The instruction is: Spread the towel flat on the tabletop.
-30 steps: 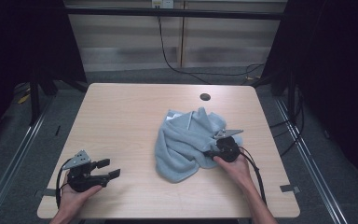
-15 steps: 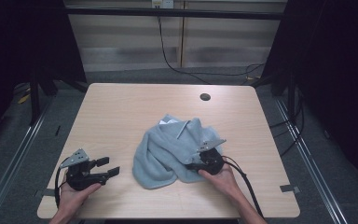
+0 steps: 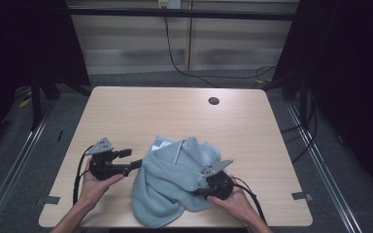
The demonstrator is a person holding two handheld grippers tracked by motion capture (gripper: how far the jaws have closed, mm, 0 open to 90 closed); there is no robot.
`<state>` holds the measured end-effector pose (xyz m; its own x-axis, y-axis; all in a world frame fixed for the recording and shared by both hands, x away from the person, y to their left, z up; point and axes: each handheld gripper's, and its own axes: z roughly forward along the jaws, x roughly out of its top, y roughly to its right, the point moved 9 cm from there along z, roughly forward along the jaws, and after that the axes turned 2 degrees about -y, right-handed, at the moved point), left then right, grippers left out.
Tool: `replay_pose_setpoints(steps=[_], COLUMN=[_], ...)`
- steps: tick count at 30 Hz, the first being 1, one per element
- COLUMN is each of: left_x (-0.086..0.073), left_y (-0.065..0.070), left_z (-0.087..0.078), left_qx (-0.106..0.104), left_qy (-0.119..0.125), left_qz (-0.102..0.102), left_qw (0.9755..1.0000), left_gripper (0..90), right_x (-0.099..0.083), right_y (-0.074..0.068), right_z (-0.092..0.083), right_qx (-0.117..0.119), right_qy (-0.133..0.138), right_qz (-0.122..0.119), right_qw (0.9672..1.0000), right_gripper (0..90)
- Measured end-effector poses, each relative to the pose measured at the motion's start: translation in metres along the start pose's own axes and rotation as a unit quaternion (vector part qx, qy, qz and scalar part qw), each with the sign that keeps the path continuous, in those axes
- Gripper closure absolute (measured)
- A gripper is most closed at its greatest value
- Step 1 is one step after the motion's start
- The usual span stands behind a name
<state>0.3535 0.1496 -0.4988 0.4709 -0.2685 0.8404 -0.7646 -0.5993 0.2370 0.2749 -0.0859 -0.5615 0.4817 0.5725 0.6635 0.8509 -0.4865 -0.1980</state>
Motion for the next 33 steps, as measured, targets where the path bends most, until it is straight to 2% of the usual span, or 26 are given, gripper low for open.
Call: replay_pose_setpoints(steps=[4,5,6,7,10,12,15,17,19,20,22,23,24,25,26,27,28,29,30,31,33], left_x=[0.005,-0.002,-0.002,-0.008,-0.024,-0.031,-0.039,-0.041,-0.046,-0.049,-0.057,-0.059,-0.062,-0.063,-0.064,-0.062,-0.057,-0.057,-0.053,-0.047,-0.032], left_y=[-0.006,-0.002,-0.002,0.002,0.013,0.019,0.029,0.031,0.035,0.039,0.047,0.050,0.054,0.056,0.057,0.057,0.054,0.054,0.050,0.045,0.036], left_z=[0.023,0.036,0.036,0.041,0.054,0.057,0.057,0.053,0.046,0.041,0.031,0.025,0.020,0.015,0.010,0.004,-0.001,-0.001,-0.002,-0.001,0.004], left_qx=[-0.006,-0.029,-0.029,-0.045,-0.062,-0.068,-0.091,-0.090,-0.097,-0.101,-0.110,-0.112,-0.119,-0.123,-0.123,-0.127,-0.125,-0.125,-0.122,-0.116,-0.111], left_qy=[-0.015,-0.033,-0.033,-0.046,-0.074,-0.088,-0.107,-0.113,-0.118,-0.120,-0.124,-0.123,-0.126,-0.121,-0.118,-0.113,-0.095,-0.095,-0.090,-0.083,-0.064], left_qz=[-0.010,-0.016,-0.016,-0.015,-0.008,0.000,0.025,0.029,0.027,0.026,0.030,0.028,0.029,0.028,0.025,0.023,0.019,0.019,0.015,0.010,0.007], left_qw=[0.9998,0.9989,0.9989,0.9978,0.9953,0.9938,0.9898,0.9891,0.9878,0.9873,0.9858,0.9856,0.9844,0.9846,0.9849,0.9852,0.9874,0.9874,0.9884,0.9897,0.9917], left_gripper=[34.2,36.2,35.9,36.7,38.2,43.9,63.6,71.9,73.2,75.2,75.7,75.7,75.7,73.9,73.9,70.1,67.7,65.4,62.2,60.4,59.6], right_x=[-0.005,-0.008,-0.008,-0.010,-0.010,-0.007,-0.004,-0.001,0.000,0.001,0.002,0.004,0.004,0.006,0.006,0.009,0.010,0.012,0.012,0.018,0.021], right_y=[0.003,0.007,0.007,0.011,0.016,0.021,0.028,0.038,0.040,0.045,0.046,0.045,0.045,0.043,0.043,0.037,0.037,0.036,0.036,0.037,0.039], right_z=[-0.006,-0.009,-0.009,-0.012,-0.013,-0.012,-0.011,-0.009,-0.009,-0.009,-0.009,-0.011,-0.011,-0.016,-0.016,-0.025,-0.029,-0.034,-0.034,-0.047,-0.052], right_qx=[-0.010,-0.017,-0.017,-0.024,-0.025,-0.033,-0.044,-0.057,-0.059,-0.071,-0.072,-0.077,-0.077,-0.077,-0.077,-0.069,-0.067,-0.068,-0.068,-0.059,-0.057], right_qy=[-0.004,-0.002,-0.002,0.001,0.008,0.013,0.015,0.023,0.026,0.030,0.029,0.026,0.026,0.027,0.027,0.035,0.038,0.042,0.042,0.066,0.074], right_qz=[0.000,0.008,0.008,0.018,0.027,0.034,0.036,0.052,0.057,0.067,0.067,0.062,0.062,0.059,0.059,0.060,0.058,0.058,0.058,0.061,0.066], right_qw=[0.9999,0.9998,0.9998,0.9995,0.9993,0.9988,0.9983,0.9968,0.9963,0.9948,0.9947,0.9948,0.9948,0.9949,0.9949,0.9952,0.9953,0.9951,0.9951,0.9942,0.9935], right_gripper=[78.6,77.7,77.7,77.5,77.3,77.0,76.4,75.2,74.7,72.3,70.4,63.2,63.2,55.7,55.7,47.3,44.8,42.6,42.6,40.6,39.2])
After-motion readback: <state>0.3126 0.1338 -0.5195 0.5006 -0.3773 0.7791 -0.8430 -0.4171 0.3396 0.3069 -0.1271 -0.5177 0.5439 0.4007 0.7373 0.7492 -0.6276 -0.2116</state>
